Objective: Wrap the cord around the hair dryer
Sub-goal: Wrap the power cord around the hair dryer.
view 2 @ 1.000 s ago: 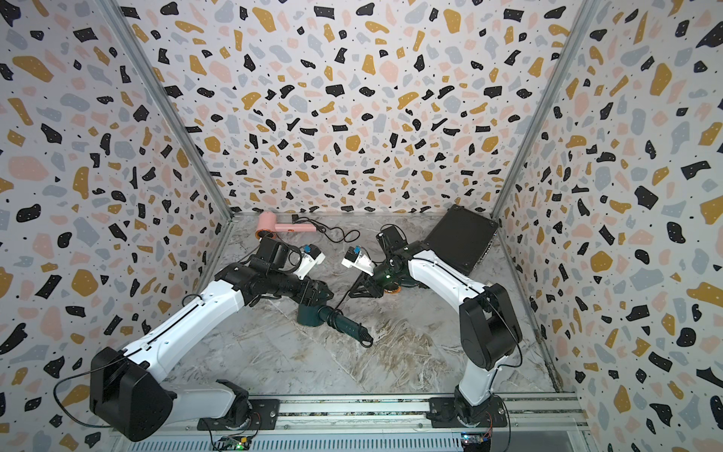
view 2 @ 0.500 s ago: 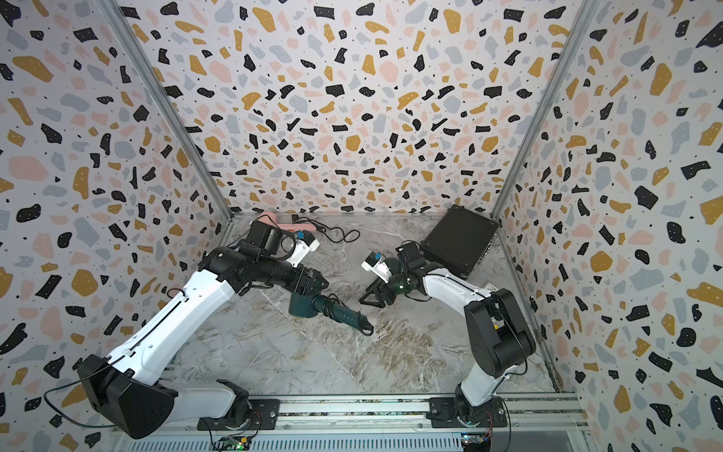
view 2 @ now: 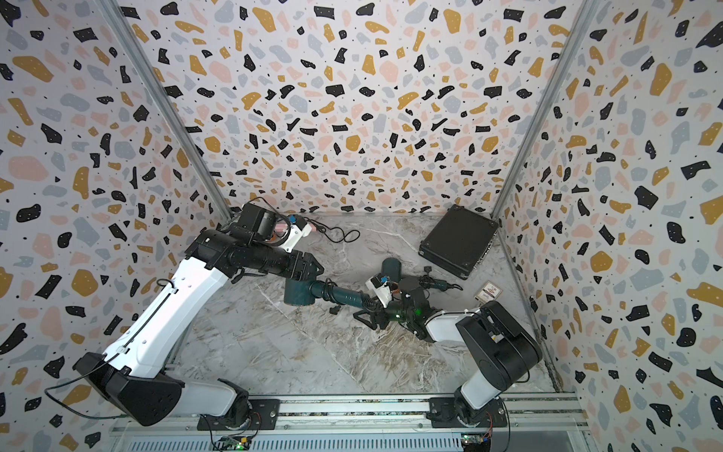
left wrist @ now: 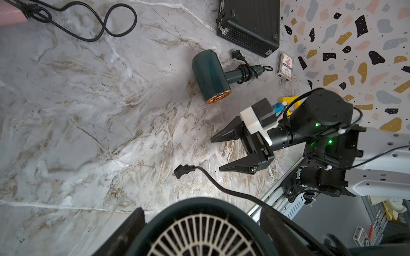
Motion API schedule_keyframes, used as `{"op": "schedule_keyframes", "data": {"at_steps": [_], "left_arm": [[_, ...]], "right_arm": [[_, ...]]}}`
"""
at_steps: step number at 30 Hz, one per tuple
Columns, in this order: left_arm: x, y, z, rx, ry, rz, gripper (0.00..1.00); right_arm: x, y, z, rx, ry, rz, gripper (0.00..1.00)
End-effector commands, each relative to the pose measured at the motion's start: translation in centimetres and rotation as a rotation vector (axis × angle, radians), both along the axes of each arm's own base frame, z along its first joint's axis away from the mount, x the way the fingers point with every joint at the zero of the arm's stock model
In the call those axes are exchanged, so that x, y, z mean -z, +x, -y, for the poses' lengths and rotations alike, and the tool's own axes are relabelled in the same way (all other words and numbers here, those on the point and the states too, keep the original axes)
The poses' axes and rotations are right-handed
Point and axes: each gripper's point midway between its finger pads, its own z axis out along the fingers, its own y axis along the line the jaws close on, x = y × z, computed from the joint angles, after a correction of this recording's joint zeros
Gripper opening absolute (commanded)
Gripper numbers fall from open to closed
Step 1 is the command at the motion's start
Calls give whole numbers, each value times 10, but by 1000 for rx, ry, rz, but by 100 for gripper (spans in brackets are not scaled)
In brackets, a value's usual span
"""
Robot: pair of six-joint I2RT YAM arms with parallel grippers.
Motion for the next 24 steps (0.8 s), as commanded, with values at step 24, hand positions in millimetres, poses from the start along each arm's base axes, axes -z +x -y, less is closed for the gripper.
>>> {"op": "schedule_keyframes", "data": {"at_steps": [24], "left_arm": [[-39,2,14,-26,-154,43,0]], "right_arm": [[-41,23,-42,83,186,36,65]]}}
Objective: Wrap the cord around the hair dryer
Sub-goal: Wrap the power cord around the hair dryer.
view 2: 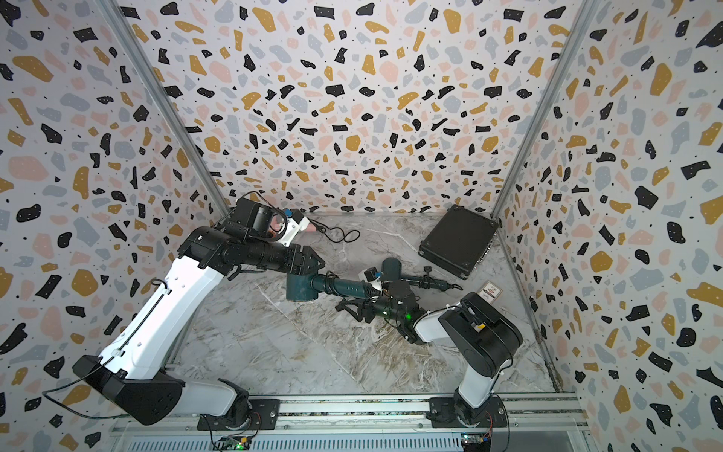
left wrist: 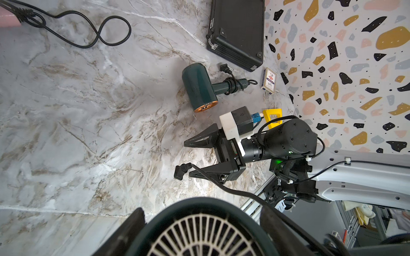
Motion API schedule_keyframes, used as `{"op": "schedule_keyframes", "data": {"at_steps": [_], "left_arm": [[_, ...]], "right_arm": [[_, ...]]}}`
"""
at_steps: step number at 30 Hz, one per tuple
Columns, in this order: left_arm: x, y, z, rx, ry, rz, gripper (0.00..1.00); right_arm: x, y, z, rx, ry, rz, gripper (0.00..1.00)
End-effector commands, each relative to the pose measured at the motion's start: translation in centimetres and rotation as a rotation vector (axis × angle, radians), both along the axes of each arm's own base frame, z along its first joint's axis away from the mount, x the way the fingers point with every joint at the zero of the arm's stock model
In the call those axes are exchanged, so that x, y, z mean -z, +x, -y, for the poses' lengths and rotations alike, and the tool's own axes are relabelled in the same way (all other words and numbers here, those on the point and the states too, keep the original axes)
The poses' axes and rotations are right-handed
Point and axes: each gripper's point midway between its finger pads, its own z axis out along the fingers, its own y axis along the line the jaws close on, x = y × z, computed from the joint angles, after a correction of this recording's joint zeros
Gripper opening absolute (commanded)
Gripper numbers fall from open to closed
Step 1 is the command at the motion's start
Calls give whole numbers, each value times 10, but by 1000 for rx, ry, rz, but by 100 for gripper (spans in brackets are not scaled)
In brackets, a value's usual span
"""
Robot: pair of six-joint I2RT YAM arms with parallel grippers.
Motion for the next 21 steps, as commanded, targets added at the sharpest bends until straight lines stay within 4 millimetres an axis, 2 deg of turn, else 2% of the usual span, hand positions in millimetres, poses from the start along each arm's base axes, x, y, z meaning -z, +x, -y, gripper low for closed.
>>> {"op": "schedule_keyframes", "data": {"at_steps": [1,6,10,17,21], "left_arm": [[-19,3,7,-5,-76,59,0],[-17,10,5,-33,-61,73,0],[-16,15,2,-51,-46,88,0],[-18,31,-12,-149,-45,120,0],[-21,38,-18,-194,-63,136,0]], "right_arm": [[-19,2,-10,-9,57,7,65],[-21,-1,-18,-25,69,-13,58],[-14,-1,-17,-9,51,-49,46],[5,-14,-5,-3,-5,-114,22],[8,-18,0,9,-13,-131,10]]}}
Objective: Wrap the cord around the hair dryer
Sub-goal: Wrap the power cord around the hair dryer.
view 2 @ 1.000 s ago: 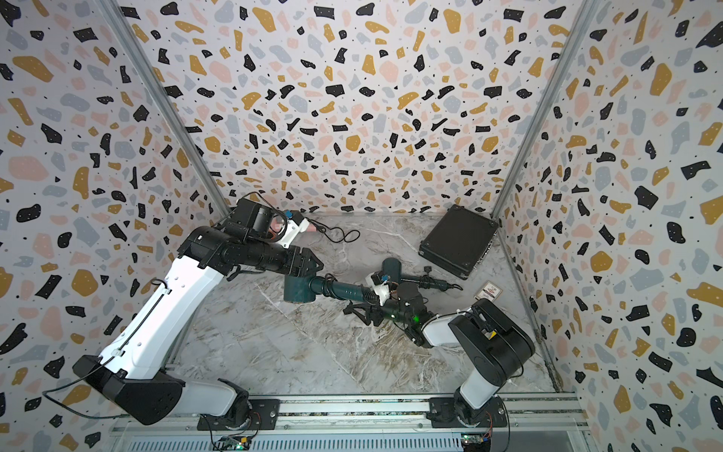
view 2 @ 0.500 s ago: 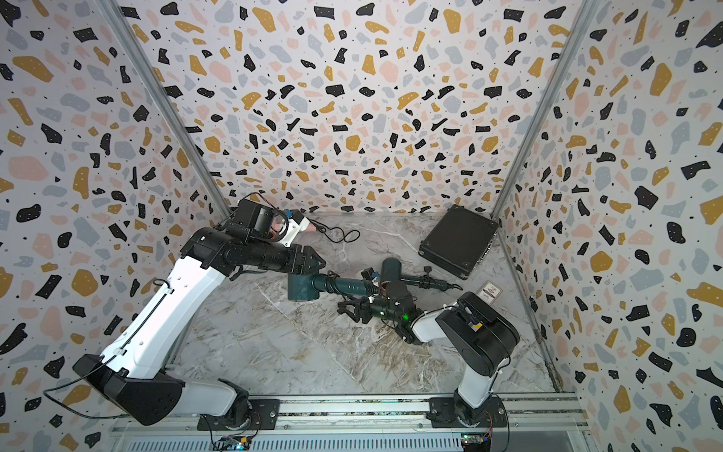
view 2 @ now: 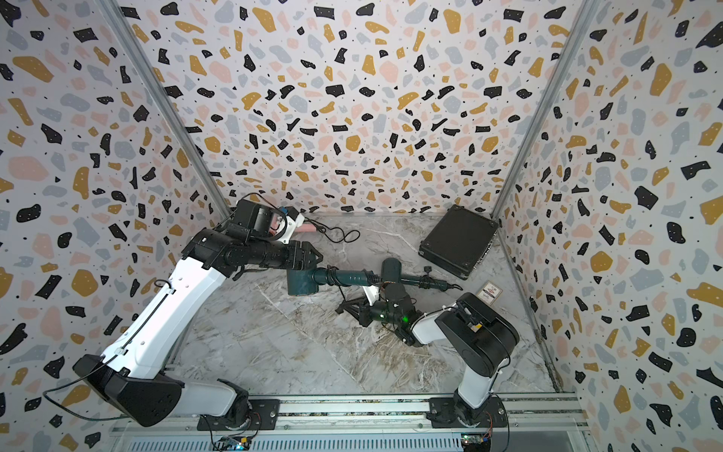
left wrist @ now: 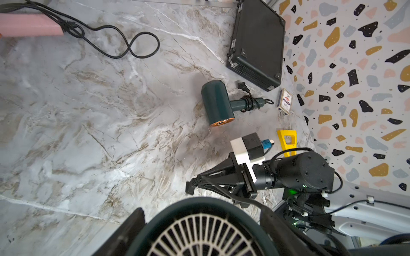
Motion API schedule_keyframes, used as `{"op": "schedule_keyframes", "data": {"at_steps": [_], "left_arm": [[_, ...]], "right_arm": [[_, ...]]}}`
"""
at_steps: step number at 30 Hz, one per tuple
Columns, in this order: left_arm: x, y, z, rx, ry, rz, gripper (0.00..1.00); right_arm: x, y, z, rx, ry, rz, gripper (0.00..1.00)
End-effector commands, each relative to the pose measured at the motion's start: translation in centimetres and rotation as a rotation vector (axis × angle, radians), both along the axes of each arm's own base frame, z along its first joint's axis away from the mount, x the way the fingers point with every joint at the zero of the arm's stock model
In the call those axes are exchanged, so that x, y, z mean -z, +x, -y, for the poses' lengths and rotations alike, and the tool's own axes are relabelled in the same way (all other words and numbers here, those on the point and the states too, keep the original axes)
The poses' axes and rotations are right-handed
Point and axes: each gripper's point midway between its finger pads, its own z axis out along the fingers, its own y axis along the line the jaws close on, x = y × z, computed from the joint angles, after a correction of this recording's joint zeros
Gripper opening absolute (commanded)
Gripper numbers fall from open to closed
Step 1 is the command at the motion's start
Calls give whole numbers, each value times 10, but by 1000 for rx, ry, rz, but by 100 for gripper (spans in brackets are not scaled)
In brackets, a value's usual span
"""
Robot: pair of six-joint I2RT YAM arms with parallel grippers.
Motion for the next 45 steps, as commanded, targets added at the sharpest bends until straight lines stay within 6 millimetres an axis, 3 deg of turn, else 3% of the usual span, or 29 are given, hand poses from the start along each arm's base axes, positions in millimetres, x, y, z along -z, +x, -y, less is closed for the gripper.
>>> {"op": "schedule_keyframes", "data": {"at_steps": [1,3,8,10,13,20,29,36,45], "left_arm": [[-30,13,-3,-54,-72,112,0],[-26,16,-8,-81,-59,110,0],[-18,20,-13,-108,-68,95,0],[-19,20,-12,-105,-74,94,0],[-23,19,-12,-103,-80,101,0],[-29,16,-11,-101,-98,102,0],[-34,10,-2,-74,-157,90,0],[-32,11,-7,-98,-135,98,0],[-39,10,1,-89,-186,100,0]], "right_arm": [[-9,-4,4,11,1,-3,7],[-10,-5,6,12,-8,0,0],[-13,-8,10,13,-45,10,1],[-11,-7,11,13,-63,7,19],[-8,-4,9,20,-71,-6,53],[-11,17,5,96,-76,20,75],[-13,42,-12,127,-70,70,76],[-20,36,-25,121,-108,69,75],[-16,50,-33,169,-158,98,74]]}}
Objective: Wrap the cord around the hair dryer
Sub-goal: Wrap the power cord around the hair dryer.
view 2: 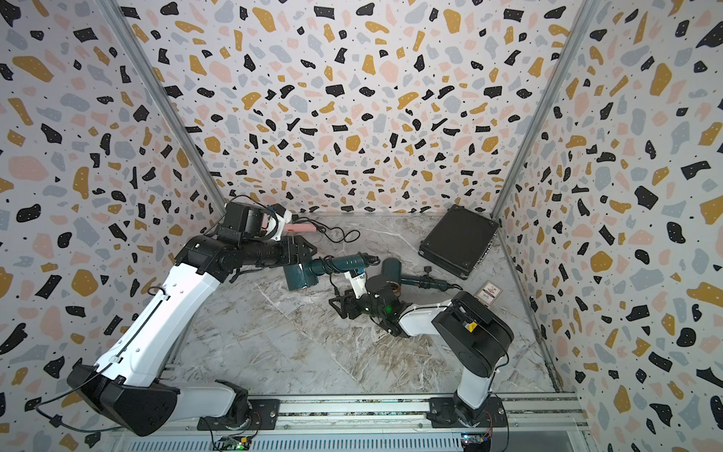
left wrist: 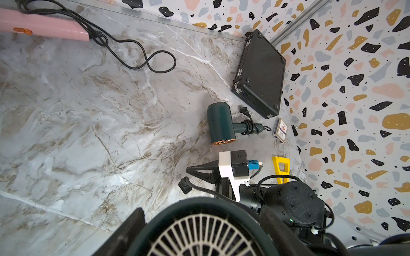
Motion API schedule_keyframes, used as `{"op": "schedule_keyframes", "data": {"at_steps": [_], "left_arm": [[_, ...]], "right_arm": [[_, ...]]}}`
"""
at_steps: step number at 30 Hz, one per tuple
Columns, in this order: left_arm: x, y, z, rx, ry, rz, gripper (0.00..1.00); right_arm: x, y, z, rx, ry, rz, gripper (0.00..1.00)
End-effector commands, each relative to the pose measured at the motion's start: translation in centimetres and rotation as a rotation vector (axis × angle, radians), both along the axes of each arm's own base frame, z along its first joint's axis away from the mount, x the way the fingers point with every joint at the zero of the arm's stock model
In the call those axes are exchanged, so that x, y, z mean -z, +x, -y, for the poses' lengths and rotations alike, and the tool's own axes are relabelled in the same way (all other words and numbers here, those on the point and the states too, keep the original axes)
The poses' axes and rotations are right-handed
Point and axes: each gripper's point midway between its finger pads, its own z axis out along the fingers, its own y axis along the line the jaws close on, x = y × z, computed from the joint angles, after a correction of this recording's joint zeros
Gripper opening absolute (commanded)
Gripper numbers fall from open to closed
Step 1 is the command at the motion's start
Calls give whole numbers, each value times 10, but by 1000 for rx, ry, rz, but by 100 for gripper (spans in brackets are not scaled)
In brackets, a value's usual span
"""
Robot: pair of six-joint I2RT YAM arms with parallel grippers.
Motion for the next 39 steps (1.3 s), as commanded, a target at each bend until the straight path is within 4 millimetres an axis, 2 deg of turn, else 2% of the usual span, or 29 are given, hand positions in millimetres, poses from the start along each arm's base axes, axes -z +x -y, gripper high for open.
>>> {"op": "schedule_keyframes", "data": {"at_steps": [1,7,17,19,23,25,27,30,33,37,39], "left_arm": [[-32,-1,12,28,-89,94,0],[-35,-3,15,37,-108,98,0],[-36,-3,19,46,-126,97,0],[-35,-3,18,42,-123,97,0],[-34,-3,17,39,-117,99,0],[-31,-2,16,38,-109,98,0],[-26,0,14,30,-102,91,0],[-15,9,11,-2,-130,73,0],[-7,26,1,-74,-183,72,0],[9,49,-19,-200,-215,75,0],[23,60,-34,-277,-179,81,0]], "right_arm": [[-14,15,-7,27,-4,58,73],[-19,22,-20,7,14,66,58],[-19,22,-34,-23,37,65,50],[-18,21,-34,-26,37,62,43],[-16,16,-29,-30,29,50,20],[-10,9,-21,-27,5,31,7],[2,1,-8,-10,-46,-3,1],[13,-13,10,-5,-100,-41,0],[24,-28,26,-11,-153,-81,0],[37,-44,46,-14,-231,-109,0],[40,-52,55,-29,-276,-116,0]]}}
